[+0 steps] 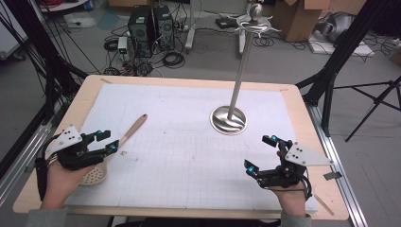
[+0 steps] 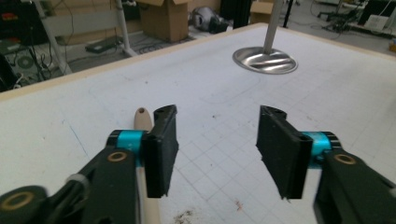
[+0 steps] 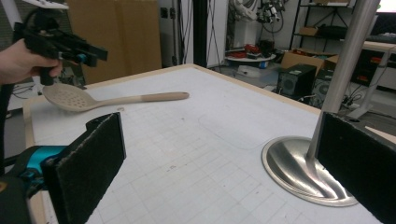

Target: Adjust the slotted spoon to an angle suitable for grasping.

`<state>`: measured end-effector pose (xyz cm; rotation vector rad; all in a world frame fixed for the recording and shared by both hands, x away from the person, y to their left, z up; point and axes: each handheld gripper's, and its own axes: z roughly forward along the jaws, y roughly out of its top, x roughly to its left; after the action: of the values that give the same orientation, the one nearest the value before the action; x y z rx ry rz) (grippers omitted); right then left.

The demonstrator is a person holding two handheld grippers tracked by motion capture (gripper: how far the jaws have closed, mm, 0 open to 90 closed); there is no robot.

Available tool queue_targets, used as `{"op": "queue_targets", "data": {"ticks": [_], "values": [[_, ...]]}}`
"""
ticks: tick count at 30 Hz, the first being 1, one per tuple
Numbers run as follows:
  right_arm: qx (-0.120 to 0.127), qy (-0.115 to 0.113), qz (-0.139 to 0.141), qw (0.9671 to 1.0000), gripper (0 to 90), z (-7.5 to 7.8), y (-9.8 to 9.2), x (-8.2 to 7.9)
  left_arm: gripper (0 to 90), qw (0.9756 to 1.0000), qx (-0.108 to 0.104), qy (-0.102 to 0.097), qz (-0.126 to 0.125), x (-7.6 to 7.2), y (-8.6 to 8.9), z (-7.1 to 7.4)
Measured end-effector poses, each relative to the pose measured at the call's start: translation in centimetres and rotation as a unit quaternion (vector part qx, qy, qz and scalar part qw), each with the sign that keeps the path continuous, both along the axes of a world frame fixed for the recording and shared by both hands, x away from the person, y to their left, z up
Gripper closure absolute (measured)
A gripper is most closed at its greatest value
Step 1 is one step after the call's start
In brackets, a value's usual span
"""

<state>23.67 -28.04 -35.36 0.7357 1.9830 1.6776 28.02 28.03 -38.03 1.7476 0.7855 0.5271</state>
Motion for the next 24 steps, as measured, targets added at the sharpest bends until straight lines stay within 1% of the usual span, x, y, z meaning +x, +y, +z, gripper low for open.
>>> {"op": "queue_targets", "data": {"ticks": [1, 2, 3, 7, 8, 9, 11, 13, 15, 17, 18, 20, 22, 24], "values": [[0.000, -0.002, 0.001, 1.0000, 0.7, 0.0, 0.0, 0.0, 55.0, 1.0000, -0.002, 0.007, -0.004, 0.4, 0.0, -0.2], [0.000, -0.002, 0.001, 1.0000, 0.7, 0.0, 0.0, 0.0, 58.6, 0.9999, 0.003, 0.014, -0.003, 0.8, 0.0, -0.4], [0.000, -0.002, 0.003, 1.0000, 0.7, 0.0, 0.0, 0.0, 61.4, 0.9997, 0.009, 0.020, 0.001, 1.1, 0.0, -0.6], [0.003, 0.002, 0.006, 1.0000, 0.7, 0.0, 0.0, 0.0, 75.2, 0.9987, 0.017, 0.047, 0.008, 2.6, 0.3, -1.3], [0.003, 0.003, 0.006, 1.0000, 0.7, 0.0, 0.0, 0.0, 76.8, 0.9984, 0.020, 0.052, 0.008, 2.8, 0.3, -1.4], [0.004, 0.003, 0.006, 1.0000, 0.7, 0.0, 0.0, 0.0, 79.5, 0.9984, 0.020, 0.052, 0.008, 2.8, 0.3, -1.4], [0.005, 0.004, 0.005, 1.0000, 0.7, 0.0, -0.1, 0.0, 83.2, 0.9976, 0.023, 0.064, 0.009, 3.5, 0.4, -1.6], [0.005, 0.001, 0.004, 1.0000, 0.7, 0.0, -0.2, 0.0, 87.5, 0.9973, 0.022, 0.068, 0.014, 3.8, 0.4, -1.7], [0.007, -0.011, -0.001, 0.9999, 0.7, 0.0, -0.2, -0.1, 88.9, 0.9969, 0.025, 0.074, 0.015, 4.1, 0.6, -1.8], [0.014, -0.018, -0.005, 0.9997, 0.7, 0.1, -0.3, -0.2, 89.2, 0.9959, 0.033, 0.083, 0.018, 4.5, 0.8, -2.0], [0.016, -0.015, -0.006, 0.9997, 0.7, 0.1, -0.3, -0.3, 89.3, 0.9951, 0.042, 0.087, 0.021, 4.7, 1.0, -2.1], [0.016, -0.016, -0.005, 0.9997, 0.7, 0.1, -0.3, -0.2, 89.3, 0.9941, 0.050, 0.093, 0.026, 5.1, 1.2, -2.2], [0.016, -0.015, -0.004, 0.9997, 0.7, 0.1, -0.3, -0.2, 89.4, 0.9931, 0.059, 0.097, 0.030, 5.4, 1.3, -2.2], [0.013, -0.018, -0.003, 0.9997, 0.7, 0.1, -0.3, -0.1, 89.4, 0.9926, 0.066, 0.097, 0.032, 5.7, 1.3, -2.2]]}}
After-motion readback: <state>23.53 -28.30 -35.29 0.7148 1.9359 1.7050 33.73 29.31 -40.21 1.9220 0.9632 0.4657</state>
